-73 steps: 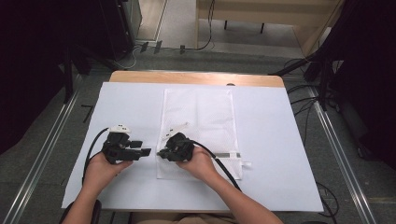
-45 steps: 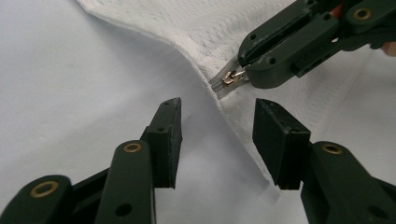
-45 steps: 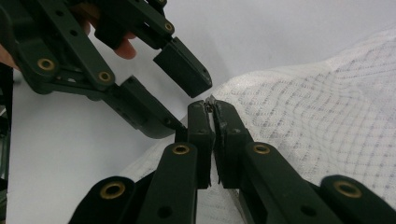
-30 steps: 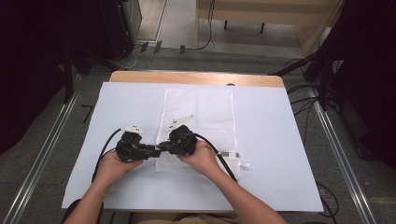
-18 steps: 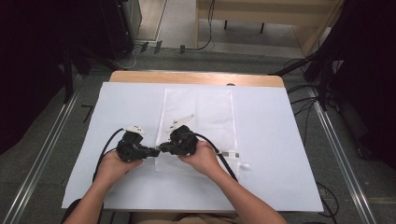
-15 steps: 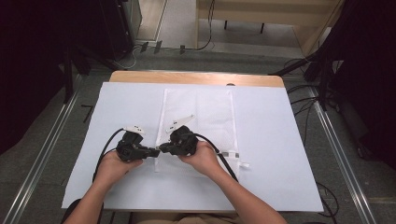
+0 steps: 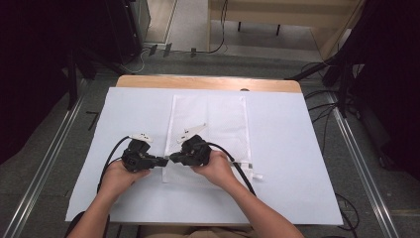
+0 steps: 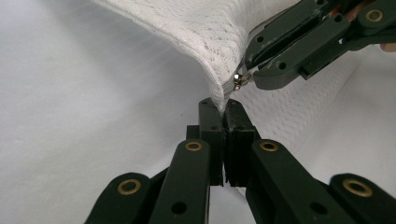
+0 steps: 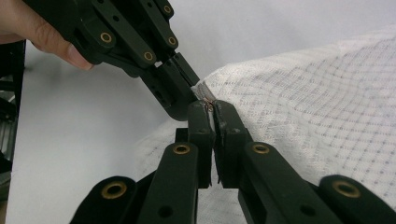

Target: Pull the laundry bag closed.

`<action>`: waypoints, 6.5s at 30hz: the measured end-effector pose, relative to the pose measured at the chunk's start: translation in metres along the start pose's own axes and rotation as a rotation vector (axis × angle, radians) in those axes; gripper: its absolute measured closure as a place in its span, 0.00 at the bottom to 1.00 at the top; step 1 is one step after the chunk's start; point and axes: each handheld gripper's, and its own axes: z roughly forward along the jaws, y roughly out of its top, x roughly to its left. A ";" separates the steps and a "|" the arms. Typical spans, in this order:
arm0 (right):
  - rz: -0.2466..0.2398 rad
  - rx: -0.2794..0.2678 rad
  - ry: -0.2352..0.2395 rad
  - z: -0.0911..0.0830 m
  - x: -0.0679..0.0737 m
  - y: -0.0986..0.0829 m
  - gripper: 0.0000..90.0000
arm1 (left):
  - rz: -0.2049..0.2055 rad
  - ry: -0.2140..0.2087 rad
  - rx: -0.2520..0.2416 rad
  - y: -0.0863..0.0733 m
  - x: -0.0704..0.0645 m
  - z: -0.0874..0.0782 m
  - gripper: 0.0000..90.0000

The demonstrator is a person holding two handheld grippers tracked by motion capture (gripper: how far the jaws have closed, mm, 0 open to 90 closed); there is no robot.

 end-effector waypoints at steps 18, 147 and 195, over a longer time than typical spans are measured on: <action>-0.027 0.024 -0.016 -0.009 -0.007 -0.010 0.98 | 0.026 0.009 -0.011 -0.002 0.000 -0.005 0.99; 0.048 0.016 -0.075 -0.096 -0.042 -0.080 0.98 | 0.064 -0.004 -0.030 -0.007 0.001 -0.012 0.98; 0.062 0.023 -0.091 -0.123 -0.052 -0.099 0.98 | 0.058 -0.006 -0.023 -0.008 0.002 -0.012 0.98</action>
